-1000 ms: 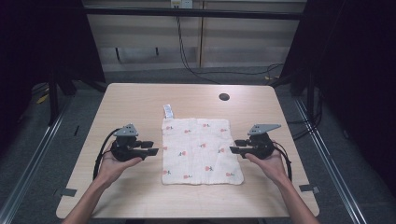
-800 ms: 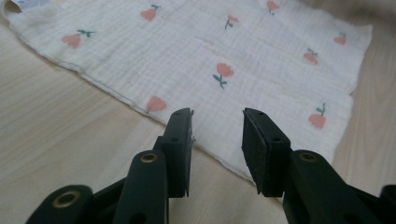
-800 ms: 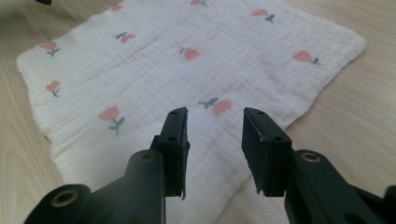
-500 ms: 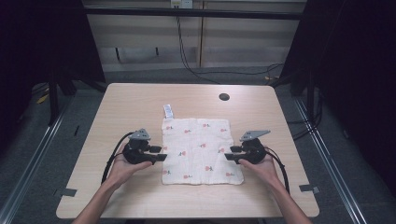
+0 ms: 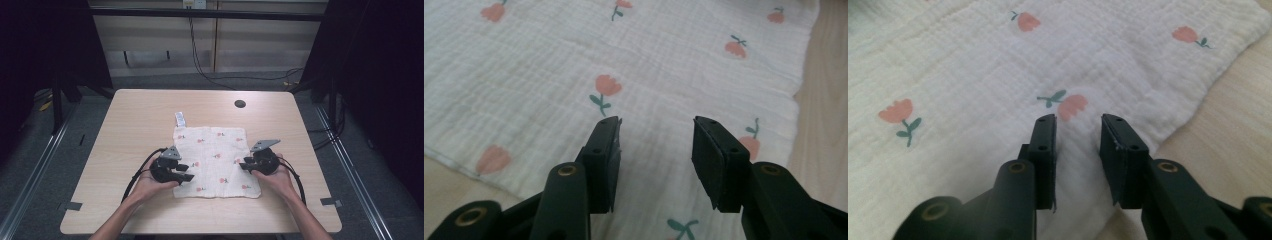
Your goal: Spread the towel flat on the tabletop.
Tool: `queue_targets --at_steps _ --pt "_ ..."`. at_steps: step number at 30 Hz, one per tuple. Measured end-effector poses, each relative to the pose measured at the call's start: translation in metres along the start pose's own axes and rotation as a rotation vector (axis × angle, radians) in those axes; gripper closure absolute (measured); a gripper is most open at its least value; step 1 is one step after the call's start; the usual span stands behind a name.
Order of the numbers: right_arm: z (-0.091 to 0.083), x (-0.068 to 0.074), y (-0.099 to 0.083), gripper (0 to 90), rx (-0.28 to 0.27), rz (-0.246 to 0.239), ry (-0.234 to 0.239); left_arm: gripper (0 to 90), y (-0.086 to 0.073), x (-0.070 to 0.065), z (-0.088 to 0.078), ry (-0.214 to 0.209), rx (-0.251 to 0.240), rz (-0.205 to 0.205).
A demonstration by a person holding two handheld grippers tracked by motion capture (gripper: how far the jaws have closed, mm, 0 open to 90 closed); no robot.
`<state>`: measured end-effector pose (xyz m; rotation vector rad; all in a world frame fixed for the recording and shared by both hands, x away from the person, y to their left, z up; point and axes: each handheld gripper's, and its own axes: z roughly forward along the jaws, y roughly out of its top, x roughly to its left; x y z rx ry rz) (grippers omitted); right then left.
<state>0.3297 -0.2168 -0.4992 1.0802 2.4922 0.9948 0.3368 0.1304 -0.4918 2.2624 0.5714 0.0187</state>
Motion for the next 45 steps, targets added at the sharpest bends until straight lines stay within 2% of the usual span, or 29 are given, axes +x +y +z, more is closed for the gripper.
queue_targets --at_steps 1,3,5,7,8,9,10,12,14,16,17,18,19,20,22,25,26,28,30,31,32,33,34,37,40,42,45 --pt "0.000 0.000 0.000 69.4 0.000 0.000 0.000 54.3 0.000 0.001 -0.001 -0.017 -0.001 -0.004" --pt "-0.001 0.001 0.000 74.9 0.003 -0.002 0.007 54.5 -0.002 0.003 -0.003 -0.005 -0.018 -0.014" --pt "-0.001 0.001 0.000 80.8 0.005 0.003 0.024 57.6 -0.004 0.003 -0.003 -0.015 -0.006 -0.004" --pt "-0.001 0.002 0.000 81.7 0.009 0.012 0.031 58.5 -0.003 0.003 -0.002 -0.019 -0.002 0.009" --pt "-0.001 0.003 0.000 82.2 0.013 0.017 0.038 58.5 -0.002 0.003 -0.003 -0.038 -0.007 0.001" --pt "-0.002 0.006 0.000 84.3 0.021 0.027 0.059 58.5 -0.001 0.002 -0.003 -0.034 -0.004 0.008" --pt "-0.003 0.008 0.000 85.1 0.027 0.024 0.055 58.5 -0.001 0.000 -0.002 -0.011 0.012 0.022" --pt "-0.004 0.009 -0.001 85.8 0.028 0.024 0.063 58.5 -0.003 0.001 0.000 -0.008 0.024 0.034" --pt "-0.006 0.013 -0.002 86.3 0.038 0.021 0.067 58.5 -0.005 0.000 0.001 0.013 0.038 0.030" --pt "-0.007 0.016 -0.003 86.5 0.047 0.023 0.075 58.9 -0.006 -0.001 0.001 0.012 0.037 0.042" --pt "-0.008 0.016 -0.004 86.6 0.040 0.012 0.078 58.9 -0.005 -0.001 0.000 0.007 0.057 0.059" --pt "-0.009 0.018 -0.005 86.6 0.043 0.019 0.091 63.1 -0.006 -0.003 0.000 -0.018 0.052 0.048" --pt "-0.009 0.018 -0.005 86.6 0.043 0.019 0.091 66.0 -0.006 -0.003 0.000 -0.018 0.052 0.048" --pt "-0.009 0.018 -0.005 86.6 0.040 0.018 0.093 66.0 -0.006 -0.003 -0.001 -0.010 0.063 0.077" --pt "-0.009 0.021 -0.006 86.4 0.045 0.026 0.100 75.6 -0.008 -0.005 -0.003 -0.003 0.073 0.092" --pt "-0.009 0.024 -0.006 86.4 0.044 0.024 0.108 84.6 -0.011 -0.007 -0.006 0.010 0.071 0.074" --pt "-0.009 0.027 -0.006 86.4 0.044 0.022 0.114 86.7 -0.013 -0.008 -0.007 0.001 0.068 0.069" --pt "-0.009 0.029 -0.007 86.5 0.042 0.013 0.123 87.5 -0.016 -0.009 -0.010 -0.004 0.073 0.072" --pt "-0.010 0.032 -0.008 86.8 0.039 0.008 0.113 87.9 -0.020 -0.010 -0.014 -0.026 0.076 0.078" --pt "-0.011 0.033 -0.008 87.0 0.047 0.009 0.111 88.3 -0.021 -0.010 -0.015 -0.026 0.081 0.069" --pt "-0.012 0.034 -0.008 87.1 0.049 0.010 0.110 88.5 -0.023 -0.011 -0.016 -0.045 0.068 0.040" --pt "-0.013 0.035 -0.009 87.2 0.050 -0.003 0.104 88.7 -0.025 -0.012 -0.018 -0.052 0.069 0.038" --pt "-0.014 0.037 -0.010 87.2 0.057 0.004 0.103 88.8 -0.026 -0.012 -0.019 -0.056 0.075 0.042" --pt "-0.017 0.041 -0.014 87.5 0.047 0.000 0.119 88.9 -0.029 -0.015 -0.021 -0.074 0.070 0.021" --pt "-0.020 0.047 -0.016 87.6 0.056 -0.003 0.115 88.8 -0.031 -0.019 -0.022 -0.074 0.074 0.029" --pt "-0.020 0.051 -0.017 87.6 0.051 -0.021 0.125 88.8 -0.032 -0.021 -0.024 -0.080 0.082 0.009" --pt "-0.020 0.053 -0.017 87.6 0.049 -0.032 0.134 88.8 -0.036 -0.025 -0.028 -0.073 0.085 0.001"
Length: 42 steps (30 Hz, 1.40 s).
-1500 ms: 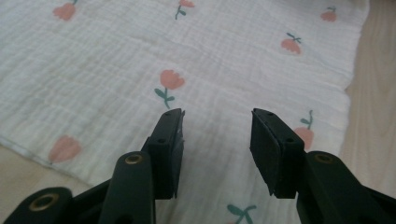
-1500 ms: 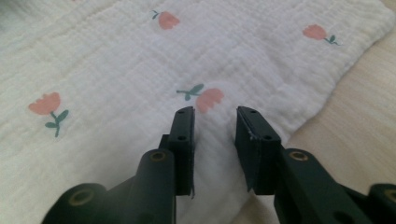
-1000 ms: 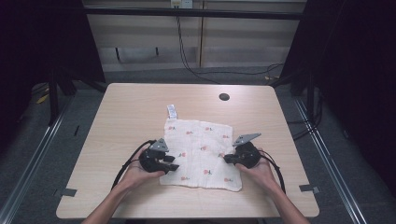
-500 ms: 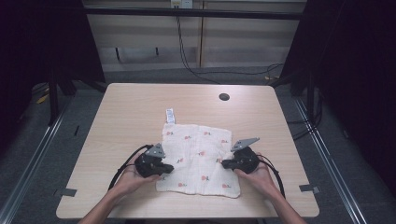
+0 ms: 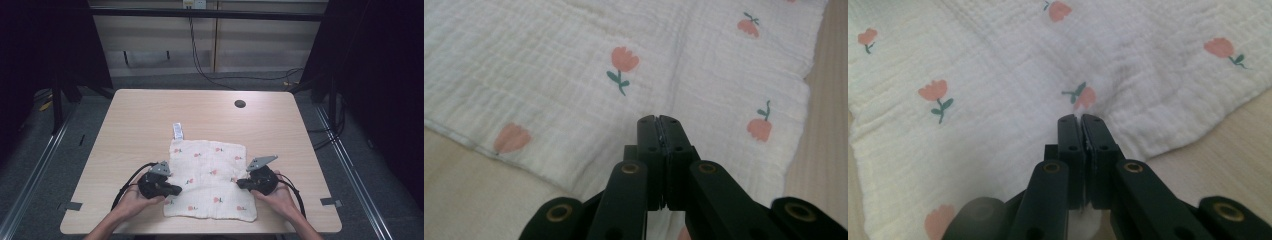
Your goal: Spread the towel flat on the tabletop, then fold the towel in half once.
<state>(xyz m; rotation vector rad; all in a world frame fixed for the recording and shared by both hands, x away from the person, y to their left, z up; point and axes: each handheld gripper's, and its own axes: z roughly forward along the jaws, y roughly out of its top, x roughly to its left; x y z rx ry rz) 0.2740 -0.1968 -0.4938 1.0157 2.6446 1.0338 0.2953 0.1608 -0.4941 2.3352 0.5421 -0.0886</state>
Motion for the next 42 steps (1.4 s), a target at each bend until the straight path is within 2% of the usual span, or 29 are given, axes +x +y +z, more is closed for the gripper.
queue_targets --at_steps 2,4,5,7,9,10,11,12,13,14,15,18,21,23,26,27,29,31,33,34,36,37,39,40,42 --pt "0.000 0.004 0.000 87.6 0.006 -0.007 0.004 88.8 -0.004 -0.003 -0.003 -0.015 0.005 0.002" --pt "-0.001 0.006 -0.001 87.2 0.007 -0.012 0.012 88.7 -0.008 -0.007 -0.003 -0.031 -0.010 -0.015" --pt "-0.001 0.006 -0.001 87.0 0.007 -0.012 0.015 88.6 -0.008 -0.009 -0.005 -0.009 0.005 -0.001" --pt "-0.001 0.010 -0.002 86.0 0.010 -0.008 0.016 88.1 -0.008 -0.011 -0.005 -0.024 0.002 -0.004" --pt "-0.001 0.011 0.000 83.0 0.017 -0.015 0.011 87.0 -0.008 -0.010 -0.004 -0.030 -0.011 -0.013" --pt "0.000 0.010 0.000 79.2 0.010 -0.009 0.018 85.8 -0.008 -0.009 -0.005 -0.027 0.001 -0.002" --pt "-0.001 0.009 0.000 76.6 0.001 0.000 0.035 83.1 -0.008 -0.009 -0.006 -0.027 -0.008 0.009" --pt "-0.003 0.008 0.000 74.4 -0.017 0.011 0.022 80.1 -0.008 -0.009 -0.007 -0.020 -0.041 0.008" --pt "-0.007 0.004 0.001 67.2 -0.064 0.024 0.040 74.1 -0.006 -0.007 -0.012 -0.009 -0.062 0.004" --pt "-0.007 0.004 0.001 67.2 -0.064 0.024 0.040 72.2 -0.006 -0.007 -0.012 -0.009 -0.062 0.004" --pt "-0.009 0.003 0.002 65.9 -0.089 0.039 0.048 72.2 -0.004 -0.005 -0.015 0.003 -0.079 -0.004" --pt "-0.014 -0.002 0.007 61.4 -0.112 0.052 0.034 64.0 -0.003 0.003 -0.019 0.030 -0.121 -0.037" --pt "-0.012 -0.006 0.011 56.2 -0.124 0.052 0.007 59.3 -0.004 0.010 -0.021 0.049 -0.133 -0.070" --pt "-0.010 -0.011 0.013 56.7 -0.137 0.070 0.001 55.9 -0.003 0.015 -0.023 0.053 -0.137 -0.090" --pt "-0.006 -0.019 0.017 55.3 -0.151 0.107 0.021 50.1 -0.004 0.020 -0.024 0.073 -0.130 -0.113" --pt "-0.006 -0.021 0.017 53.7 -0.147 0.104 0.021 50.1 -0.004 0.020 -0.024 0.103 -0.130 -0.119" --pt "-0.006 -0.025 0.021 50.6 -0.148 0.103 0.023 55.8 -0.004 0.022 -0.025 0.091 -0.131 -0.118" --pt "-0.007 -0.031 0.022 49.6 -0.173 0.110 0.004 52.3 0.000 0.025 -0.025 0.118 -0.121 -0.123" --pt "-0.008 -0.043 0.024 49.6 -0.183 0.141 0.002 51.1 0.004 0.028 -0.026 0.122 -0.138 -0.124" --pt "-0.008 -0.043 0.024 49.6 -0.183 0.141 0.002 51.1 0.007 0.030 -0.026 0.136 -0.135 -0.121" --pt "-0.009 -0.051 0.027 50.1 -0.188 0.151 -0.011 50.0 0.012 0.036 -0.028 0.163 -0.144 -0.104" --pt "-0.010 -0.060 0.032 50.2 -0.191 0.150 -0.013 50.3 0.014 0.041 -0.029 0.152 -0.147 -0.112" --pt "-0.012 -0.064 0.036 50.5 -0.188 0.150 -0.021 52.3 0.016 0.050 -0.031 0.153 -0.151 -0.102" --pt "-0.013 -0.069 0.040 52.1 -0.195 0.161 -0.010 55.2 0.015 0.055 -0.031 0.155 -0.151 -0.114" --pt "-0.015 -0.076 0.047 52.4 -0.221 0.169 -0.011 53.8 0.014 0.064 -0.033 0.177 -0.138 -0.126"
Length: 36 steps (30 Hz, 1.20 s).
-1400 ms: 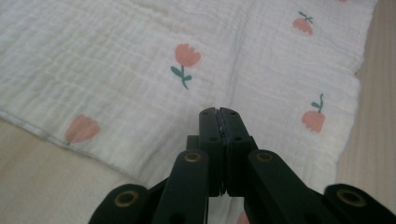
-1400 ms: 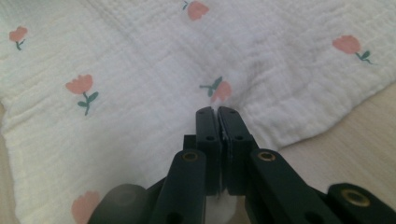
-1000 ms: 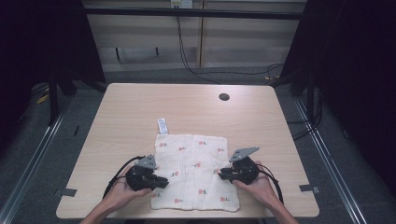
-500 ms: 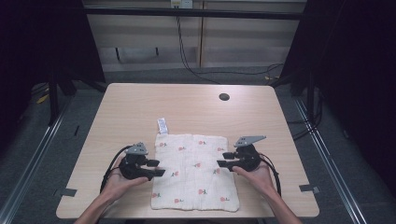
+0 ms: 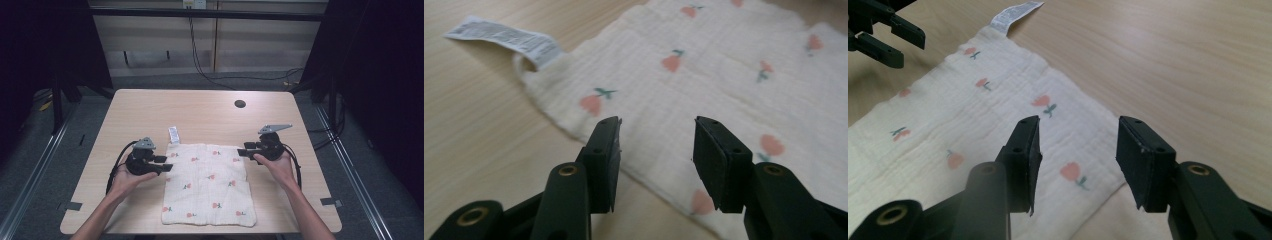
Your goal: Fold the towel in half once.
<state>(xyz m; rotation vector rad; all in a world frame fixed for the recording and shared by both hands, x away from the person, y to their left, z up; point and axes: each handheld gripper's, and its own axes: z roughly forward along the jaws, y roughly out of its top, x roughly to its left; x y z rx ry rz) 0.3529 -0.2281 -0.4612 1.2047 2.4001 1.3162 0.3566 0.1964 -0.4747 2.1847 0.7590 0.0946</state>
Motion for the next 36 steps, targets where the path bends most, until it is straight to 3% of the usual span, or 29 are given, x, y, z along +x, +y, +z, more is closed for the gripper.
queue_targets --at_steps 3,6,7,12,15,17,20,24,27,32,36 --pt "0.000 -0.005 0.010 50.9 -0.002 -0.018 -0.014 56.4 0.002 0.014 -0.005 0.006 -0.050 -0.035" --pt "-0.001 -0.017 0.013 47.9 -0.025 -0.020 -0.011 60.7 0.006 0.022 -0.002 0.026 -0.044 -0.035" --pt "-0.001 -0.017 0.013 47.9 -0.025 -0.020 -0.011 60.7 0.007 0.025 0.000 0.014 -0.057 -0.045" --pt "0.009 -0.034 0.005 52.6 -0.006 0.006 -0.038 61.5 0.018 0.033 0.007 0.033 -0.055 -0.041" --pt "0.012 -0.035 0.002 53.9 -0.004 0.010 -0.037 60.9 0.018 0.038 0.006 0.022 -0.072 -0.056" --pt "0.016 -0.035 0.001 56.8 0.014 0.008 -0.046 59.3 0.016 0.040 0.006 0.043 -0.043 -0.053" --pt "0.023 -0.034 -0.001 60.6 0.027 0.013 -0.054 58.2 0.010 0.045 0.003 0.028 -0.083 -0.078" --pt "0.036 -0.031 -0.003 62.3 0.061 -0.003 -0.061 57.3 0.006 0.048 0.006 0.053 -0.060 -0.072" --pt "0.045 -0.029 -0.004 62.3 0.092 -0.017 -0.078 58.1 0.005 0.048 0.006 0.065 -0.074 -0.079" --pt "0.049 -0.028 -0.005 66.3 0.117 -0.028 -0.088 57.9 0.005 0.051 0.007 0.072 -0.084 -0.086" --pt "0.049 -0.027 -0.008 68.7 0.126 -0.032 -0.085 57.5 0.006 0.052 0.018 0.064 -0.065 -0.101"
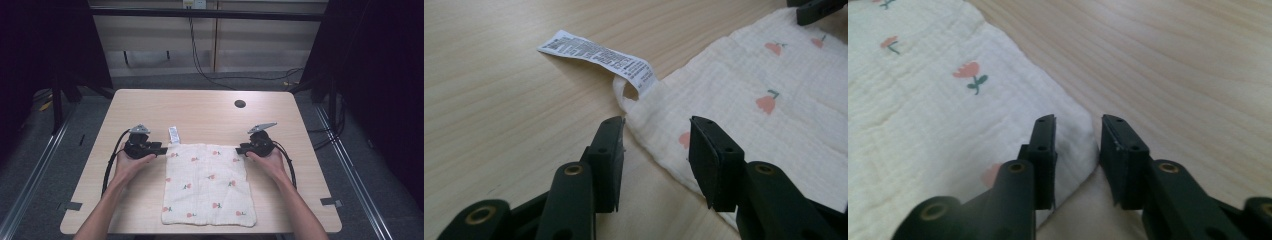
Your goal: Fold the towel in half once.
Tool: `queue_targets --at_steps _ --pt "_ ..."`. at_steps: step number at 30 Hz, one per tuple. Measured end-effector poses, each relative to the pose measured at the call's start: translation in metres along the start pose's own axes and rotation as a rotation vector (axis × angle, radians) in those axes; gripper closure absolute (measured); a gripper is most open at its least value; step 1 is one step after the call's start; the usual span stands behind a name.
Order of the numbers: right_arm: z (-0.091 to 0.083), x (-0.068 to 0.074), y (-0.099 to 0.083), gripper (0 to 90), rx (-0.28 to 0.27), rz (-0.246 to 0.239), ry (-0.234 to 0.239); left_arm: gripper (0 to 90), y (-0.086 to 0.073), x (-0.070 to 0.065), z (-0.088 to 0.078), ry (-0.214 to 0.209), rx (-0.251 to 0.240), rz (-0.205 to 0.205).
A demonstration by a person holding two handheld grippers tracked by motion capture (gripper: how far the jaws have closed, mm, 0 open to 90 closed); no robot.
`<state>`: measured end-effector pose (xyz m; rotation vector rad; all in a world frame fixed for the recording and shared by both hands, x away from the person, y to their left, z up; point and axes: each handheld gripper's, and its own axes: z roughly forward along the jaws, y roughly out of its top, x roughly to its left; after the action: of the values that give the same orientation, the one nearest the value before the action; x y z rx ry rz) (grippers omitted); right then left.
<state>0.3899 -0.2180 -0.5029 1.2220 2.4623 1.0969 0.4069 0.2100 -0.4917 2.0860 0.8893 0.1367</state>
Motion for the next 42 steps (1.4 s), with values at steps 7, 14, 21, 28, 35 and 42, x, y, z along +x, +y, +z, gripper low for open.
queue_targets --at_steps 7,14,21,28,35,42 --pt "0.001 0.001 -0.001 82.0 -0.001 -0.005 0.013 56.8 0.006 -0.004 0.014 -0.011 0.019 0.016" --pt "-0.001 0.003 -0.002 84.7 0.009 -0.001 0.021 53.7 0.010 -0.004 0.024 0.003 0.036 0.024" --pt "-0.001 0.003 -0.003 84.0 0.010 -0.002 0.014 56.1 0.008 -0.007 0.031 -0.001 0.059 0.025" --pt "0.000 0.004 -0.005 84.8 -0.014 0.039 0.027 77.4 0.008 -0.012 0.033 0.035 0.059 0.070" --pt "0.002 0.004 -0.005 85.5 -0.024 0.049 0.043 85.2 0.008 -0.012 0.030 0.019 0.054 0.065" --pt "-0.009 0.004 -0.001 86.1 -0.072 0.058 0.053 85.3 0.012 -0.017 0.015 -0.016 -0.011 0.055"
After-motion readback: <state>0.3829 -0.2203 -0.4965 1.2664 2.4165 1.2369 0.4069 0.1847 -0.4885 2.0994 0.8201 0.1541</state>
